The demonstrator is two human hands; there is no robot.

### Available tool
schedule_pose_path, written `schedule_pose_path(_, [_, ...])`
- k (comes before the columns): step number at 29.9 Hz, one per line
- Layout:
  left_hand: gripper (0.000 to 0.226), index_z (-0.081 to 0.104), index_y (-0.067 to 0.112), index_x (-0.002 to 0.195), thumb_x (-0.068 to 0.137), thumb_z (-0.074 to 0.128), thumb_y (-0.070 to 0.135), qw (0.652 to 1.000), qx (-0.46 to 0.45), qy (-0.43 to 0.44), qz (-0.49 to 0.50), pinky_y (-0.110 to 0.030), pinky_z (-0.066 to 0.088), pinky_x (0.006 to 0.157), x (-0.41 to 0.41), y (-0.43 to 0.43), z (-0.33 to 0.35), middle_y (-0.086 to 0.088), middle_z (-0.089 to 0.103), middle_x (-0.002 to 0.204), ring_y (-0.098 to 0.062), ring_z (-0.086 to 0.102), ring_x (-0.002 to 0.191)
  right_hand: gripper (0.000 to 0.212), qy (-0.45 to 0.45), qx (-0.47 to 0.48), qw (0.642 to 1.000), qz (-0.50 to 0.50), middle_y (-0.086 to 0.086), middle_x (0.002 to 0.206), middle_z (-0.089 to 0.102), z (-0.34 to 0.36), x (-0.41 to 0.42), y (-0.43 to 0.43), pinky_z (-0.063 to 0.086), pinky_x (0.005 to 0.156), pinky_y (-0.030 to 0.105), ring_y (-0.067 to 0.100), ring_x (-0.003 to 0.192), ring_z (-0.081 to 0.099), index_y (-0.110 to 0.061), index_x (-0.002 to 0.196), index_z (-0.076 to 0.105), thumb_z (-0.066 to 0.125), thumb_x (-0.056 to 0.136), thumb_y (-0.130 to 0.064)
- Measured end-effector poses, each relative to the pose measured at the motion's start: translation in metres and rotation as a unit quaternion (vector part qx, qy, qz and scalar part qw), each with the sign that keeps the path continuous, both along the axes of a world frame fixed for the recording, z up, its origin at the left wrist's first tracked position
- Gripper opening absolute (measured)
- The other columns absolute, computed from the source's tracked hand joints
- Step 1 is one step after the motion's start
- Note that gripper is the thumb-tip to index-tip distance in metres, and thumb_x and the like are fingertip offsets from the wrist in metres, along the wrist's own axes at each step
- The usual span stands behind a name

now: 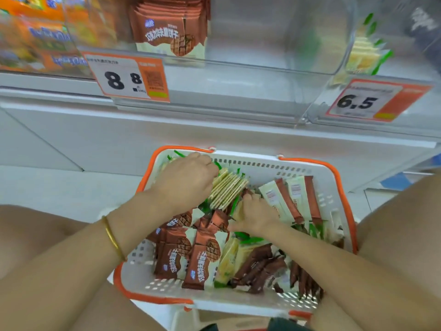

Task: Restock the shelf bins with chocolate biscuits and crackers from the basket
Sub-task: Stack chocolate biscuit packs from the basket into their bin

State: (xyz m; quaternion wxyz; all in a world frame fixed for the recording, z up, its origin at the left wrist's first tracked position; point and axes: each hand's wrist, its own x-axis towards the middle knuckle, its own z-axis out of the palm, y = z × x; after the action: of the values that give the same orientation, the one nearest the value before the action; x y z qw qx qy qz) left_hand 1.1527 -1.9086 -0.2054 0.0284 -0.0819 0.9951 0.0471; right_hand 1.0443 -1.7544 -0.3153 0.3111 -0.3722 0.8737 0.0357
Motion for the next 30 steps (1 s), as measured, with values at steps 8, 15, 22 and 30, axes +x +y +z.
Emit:
schedule_pose_path(8, [0.037, 0.051, 0.018, 0.130, 0.096, 0.050, 0.033, 0.984, 0.170, -0.037, 0.039, -0.031, 0.041, 0.098, -0.007, 0.007, -0.005, -0.001, 0.053, 0.129, -0.015, 0.048, 0.117, 0.060, -0.055, -0.210, 0.954, -0.206, -0.002, 0.103, 0.048, 0.044, -0.011, 0.003, 0.047, 0.069, 0.030, 0.018, 0.093, 0.055, -0.022, 0.110, 0.030, 0.074, 0.076, -0.041])
schedule_pose_path(15, [0.056, 0.042, 0.021, 0.131, 0.084, 0.069, 0.036, 0.929, 0.345, -0.115, 0.071, -0.030, 0.048, 0.089, -0.019, 0.036, 0.010, 0.004, 0.052, 0.124, -0.011, 0.055, 0.104, 0.079, -0.401, -0.312, 0.739, -0.442, 0.016, 0.107, 0.063, 0.102, -0.029, 0.013, 0.059, 0.074, 0.045, 0.030, 0.084, 0.071, -0.012, 0.131, 0.035, 0.075, 0.074, -0.047])
schedule_pose_path(22, [0.029, 0.056, 0.019, 0.115, 0.091, 0.055, 0.002, 0.813, 0.546, -0.134, 0.148, -0.026, 0.056, 0.078, -0.021, 0.017, 0.024, 0.003, 0.069, 0.109, -0.013, 0.068, 0.094, 0.027, -0.451, -0.346, 0.716, -0.406, 0.012, 0.110, 0.063, 0.110, -0.041, 0.025, 0.058, 0.077, 0.043, 0.030, 0.100, 0.065, -0.020, 0.103, 0.061, 0.052, 0.093, -0.044])
schedule_pose_path(30, [0.029, 0.062, 0.019, 0.110, 0.089, 0.055, 0.001, 0.833, 0.525, -0.126, 0.121, -0.038, 0.053, 0.080, -0.020, 0.019, 0.050, -0.003, 0.069, 0.105, -0.021, 0.067, 0.094, 0.052, -0.367, -0.355, 0.827, -0.233, 0.013, 0.087, 0.067, 0.149, -0.046, 0.043, 0.048, 0.069, 0.030, 0.024, 0.080, 0.064, -0.021, 0.121, 0.058, 0.075, 0.072, -0.021])
